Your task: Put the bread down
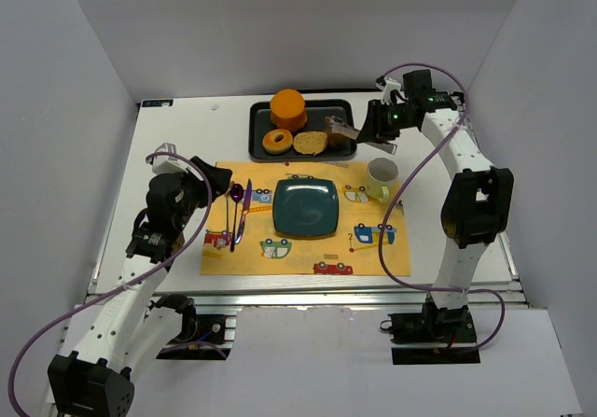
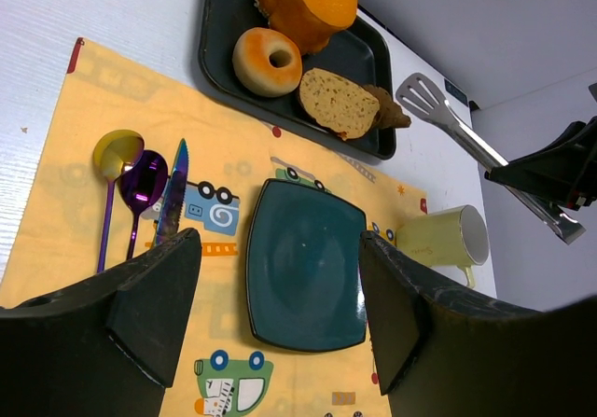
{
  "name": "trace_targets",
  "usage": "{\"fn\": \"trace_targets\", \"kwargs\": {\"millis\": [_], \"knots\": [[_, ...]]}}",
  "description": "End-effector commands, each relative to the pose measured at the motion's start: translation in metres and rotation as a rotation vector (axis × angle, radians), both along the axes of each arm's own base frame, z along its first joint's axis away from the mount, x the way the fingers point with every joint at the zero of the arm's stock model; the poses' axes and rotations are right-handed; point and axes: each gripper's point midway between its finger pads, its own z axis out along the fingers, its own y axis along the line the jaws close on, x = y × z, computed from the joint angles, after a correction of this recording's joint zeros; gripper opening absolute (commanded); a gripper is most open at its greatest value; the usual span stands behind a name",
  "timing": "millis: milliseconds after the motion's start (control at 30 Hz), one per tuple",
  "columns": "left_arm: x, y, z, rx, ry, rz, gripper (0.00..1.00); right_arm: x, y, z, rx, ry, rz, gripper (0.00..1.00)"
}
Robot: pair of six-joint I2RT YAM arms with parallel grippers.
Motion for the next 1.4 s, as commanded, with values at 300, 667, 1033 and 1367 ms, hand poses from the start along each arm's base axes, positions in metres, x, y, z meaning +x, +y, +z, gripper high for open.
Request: {"fn": "trace_targets", "kwargs": {"millis": [300,667,1033,1367], "knots": [[0.003,-0.001,0.000,-0.004,-0.009,-0.003,0.78,0.011,0.005,-0.022,-0.031,0.030,-0.060,0.43],[0.002,0.001,-0.001,0.000,-0.005,0.002,0.78,0.011,0.017,-0.038,-0.019,0.074,-0.045,0.42],[0.001,0.001,0.000,-0.001,-0.005,0.004,0.78,0.005,0.026,-0.025,0.052,0.089,-0.034,0.24],[-0.001,0.002,0.003,-0.005,-0.014,0.008,0.78,0.017,0.010,0.040,0.176,-0.035,-0.051,0.02]]}}
